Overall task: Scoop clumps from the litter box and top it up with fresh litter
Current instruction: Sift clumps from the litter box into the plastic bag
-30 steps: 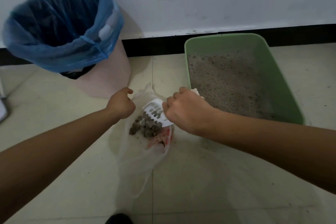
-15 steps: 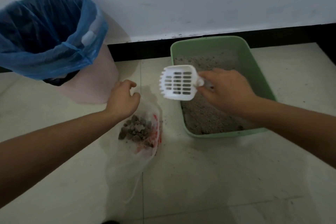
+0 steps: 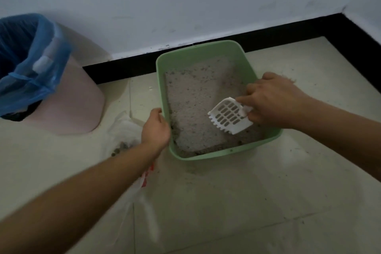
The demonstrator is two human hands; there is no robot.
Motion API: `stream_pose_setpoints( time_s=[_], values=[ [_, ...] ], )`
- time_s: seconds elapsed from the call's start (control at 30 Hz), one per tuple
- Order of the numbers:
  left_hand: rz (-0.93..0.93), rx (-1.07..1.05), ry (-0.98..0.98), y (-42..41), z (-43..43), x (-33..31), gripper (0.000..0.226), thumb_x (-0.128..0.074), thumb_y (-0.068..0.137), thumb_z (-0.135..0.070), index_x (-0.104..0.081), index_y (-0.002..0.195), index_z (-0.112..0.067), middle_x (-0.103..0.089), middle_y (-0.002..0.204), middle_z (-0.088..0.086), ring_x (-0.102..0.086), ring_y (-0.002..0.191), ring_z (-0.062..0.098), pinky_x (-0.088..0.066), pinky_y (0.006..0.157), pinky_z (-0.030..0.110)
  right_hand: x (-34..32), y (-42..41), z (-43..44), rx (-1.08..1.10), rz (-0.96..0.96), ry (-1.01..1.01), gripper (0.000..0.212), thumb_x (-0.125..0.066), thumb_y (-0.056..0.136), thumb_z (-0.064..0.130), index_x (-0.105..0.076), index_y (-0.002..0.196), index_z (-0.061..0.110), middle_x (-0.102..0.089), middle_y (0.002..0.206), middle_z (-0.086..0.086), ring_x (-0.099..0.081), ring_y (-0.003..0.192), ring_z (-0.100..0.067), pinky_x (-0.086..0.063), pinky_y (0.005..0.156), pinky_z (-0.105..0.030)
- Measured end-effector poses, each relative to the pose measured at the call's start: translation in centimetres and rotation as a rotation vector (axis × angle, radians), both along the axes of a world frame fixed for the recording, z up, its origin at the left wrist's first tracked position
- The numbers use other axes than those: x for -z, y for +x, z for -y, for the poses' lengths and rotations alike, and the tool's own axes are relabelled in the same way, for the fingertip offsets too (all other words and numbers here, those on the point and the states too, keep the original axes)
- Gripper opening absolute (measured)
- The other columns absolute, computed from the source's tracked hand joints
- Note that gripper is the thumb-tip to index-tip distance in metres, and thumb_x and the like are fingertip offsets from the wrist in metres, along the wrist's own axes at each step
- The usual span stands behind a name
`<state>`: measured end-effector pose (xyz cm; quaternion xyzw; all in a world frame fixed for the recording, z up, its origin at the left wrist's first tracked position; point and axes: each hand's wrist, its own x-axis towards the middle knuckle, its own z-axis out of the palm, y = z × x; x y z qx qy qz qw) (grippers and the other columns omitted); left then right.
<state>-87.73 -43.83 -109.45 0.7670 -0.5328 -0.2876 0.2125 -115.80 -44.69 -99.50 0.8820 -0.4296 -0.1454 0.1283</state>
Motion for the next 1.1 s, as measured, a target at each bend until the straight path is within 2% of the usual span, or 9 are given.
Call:
stream_pose_setpoints(
  time_s=[0.07, 0.17, 0.33, 0.47, 0.6, 0.67, 0.77, 0.9, 1.1],
  values=[
    [-0.114, -0.193, -0.053, -1.6, -1.3, 1.3, 0.035, -0.027, 0.105, -0.021, -0.048, 0.129, -0.009, -0.06, 0.118, 0.018, -0.056, 0.098, 0.032, -0.048, 0.088, 0.039, 0.0, -0.9, 0.5, -0.028, -0.064, 0.031, 0.042, -0.045, 0.094, 0.049, -0.057, 0.132, 0.035, -0.066, 0.106, 0.009, -0.061, 0.091, -0.012, -0.041, 0.086, -0.03],
    [-0.165, -0.337, -0.141, -3.1, -2.3, 1.9, 0.033, -0.028, 0.105, -0.02, -0.049, 0.128, -0.007, -0.06, 0.112, 0.018, -0.056, 0.096, 0.031, -0.042, 0.08, 0.035, 0.2, -2.1, 1.1, -0.093, -0.139, 0.05, 0.039, -0.049, 0.094, 0.046, -0.059, 0.129, 0.033, -0.065, 0.106, 0.01, -0.06, 0.092, -0.01, -0.039, 0.085, -0.029],
    [-0.142, -0.362, -0.254, -3.2, -2.2, 2.7, 0.032, -0.029, 0.105, -0.018, -0.052, 0.122, -0.003, -0.056, 0.096, 0.01, -0.049, 0.084, 0.023, -0.033, 0.071, 0.028, 1.4, -3.3, 1.9, -0.145, -0.194, 0.124, 0.039, -0.048, 0.093, 0.046, -0.06, 0.129, 0.035, -0.064, 0.104, 0.013, -0.058, 0.089, -0.007, -0.033, 0.081, -0.027],
    [-0.212, -0.416, -0.244, -3.4, -2.2, 2.8, 0.028, -0.032, 0.104, -0.023, -0.055, 0.111, -0.007, -0.054, 0.087, 0.0, -0.049, 0.08, 0.019, -0.032, 0.071, 0.027, 2.8, -3.9, 2.5, -0.112, -0.082, 0.21, 0.044, -0.045, 0.09, 0.045, -0.06, 0.13, 0.038, -0.061, 0.091, 0.015, -0.053, 0.078, -0.005, -0.027, 0.077, -0.025],
    [-0.228, -0.407, -0.251, -3.7, -2.3, 2.6, 0.024, -0.035, 0.104, -0.03, -0.051, 0.096, -0.015, -0.049, 0.071, -0.009, -0.044, 0.064, 0.0, -0.029, 0.065, 0.029, 3.6, -4.1, 3.3, -0.123, -0.016, 0.242, 0.043, -0.046, 0.09, 0.047, -0.058, 0.131, 0.041, -0.063, 0.089, 0.015, -0.054, 0.077, -0.004, -0.027, 0.078, -0.025],
    [-0.216, -0.396, -0.256, -3.6, -2.3, 2.7, 0.022, -0.035, 0.104, -0.029, -0.051, 0.095, -0.016, -0.049, 0.068, -0.006, -0.045, 0.062, 0.003, -0.031, 0.062, 0.031, 3.8, -3.9, 4.0, -0.107, -0.004, 0.287, 0.042, -0.045, 0.09, 0.047, -0.06, 0.129, 0.041, -0.063, 0.084, 0.016, -0.054, 0.073, -0.003, -0.03, 0.077, -0.025],
    [-0.201, -0.381, -0.256, -3.4, -2.3, 2.9, 0.022, -0.035, 0.104, -0.029, -0.05, 0.096, -0.016, -0.049, 0.065, -0.002, -0.045, 0.059, 0.011, -0.031, 0.058, 0.032, 4.0, -3.3, 5.1, -0.045, 0.008, 0.37, 0.038, -0.044, 0.091, 0.049, -0.065, 0.122, 0.041, -0.063, 0.074, 0.016, -0.057, 0.064, -0.002, -0.043, 0.075, -0.027],
    [-0.173, -0.381, -0.264, -3.4, -2.3, 2.8, 0.021, -0.036, 0.104, -0.028, -0.051, 0.097, -0.016, -0.049, 0.066, -0.005, -0.046, 0.061, 0.016, -0.028, 0.059, 0.032, 5.6, -2.2, 5.1, 0.198, 0.177, 0.581, 0.028, -0.054, 0.095, 0.049, -0.073, 0.11, 0.034, -0.062, 0.065, 0.012, -0.051, 0.052, -0.002, -0.045, 0.05, -0.028],
    [-0.187, -0.378, -0.25, -3.6, -2.4, 2.7, 0.022, -0.036, 0.104, -0.029, -0.052, 0.1, -0.015, -0.05, 0.067, -0.005, -0.046, 0.062, 0.014, -0.035, 0.06, 0.034, 7.8, -1.5, 2.8, 0.407, 0.347, 0.657, 0.023, -0.059, 0.088, 0.052, -0.076, 0.098, 0.04, -0.068, 0.067, 0.007, -0.058, 0.058, -0.008, -0.05, 0.058, -0.032]
  ],
)
